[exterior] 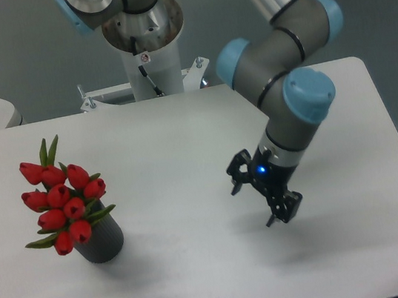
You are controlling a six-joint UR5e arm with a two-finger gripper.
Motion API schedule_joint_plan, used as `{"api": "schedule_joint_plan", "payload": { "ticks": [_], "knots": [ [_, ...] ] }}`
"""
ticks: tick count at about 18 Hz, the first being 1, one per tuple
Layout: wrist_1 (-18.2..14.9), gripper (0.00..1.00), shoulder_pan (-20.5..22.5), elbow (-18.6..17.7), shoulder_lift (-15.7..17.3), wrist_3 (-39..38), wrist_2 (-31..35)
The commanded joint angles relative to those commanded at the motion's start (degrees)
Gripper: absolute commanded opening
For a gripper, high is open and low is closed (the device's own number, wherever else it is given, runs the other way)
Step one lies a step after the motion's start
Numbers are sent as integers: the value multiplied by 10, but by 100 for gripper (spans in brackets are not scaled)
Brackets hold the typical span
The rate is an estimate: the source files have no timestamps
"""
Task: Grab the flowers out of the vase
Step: 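Move the open gripper toward the red tulips in the grey vase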
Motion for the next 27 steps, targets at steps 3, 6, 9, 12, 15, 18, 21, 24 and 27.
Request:
{"api": "schedule_joint_plan", "payload": {
  "ticks": [3, 6, 9, 12, 15, 18, 21, 24, 27],
  "knots": [
    [9, 100, 3, -34, 24, -3, -66],
    [9, 100, 4, -57, 45, -10, -148],
    [10, 100, 4, -96, 63, -9, -177],
    [11, 100, 4, -141, 93, -3, -208],
    [10, 100, 0, -153, 99, -10, -255],
    [9, 100, -9, -164, 106, -18, -287],
    [8, 100, -31, -163, 99, -42, -335],
    [8, 100, -41, -161, 93, -54, -381],
    [10, 100, -59, -155, 77, -54, -395]
  ]
}}
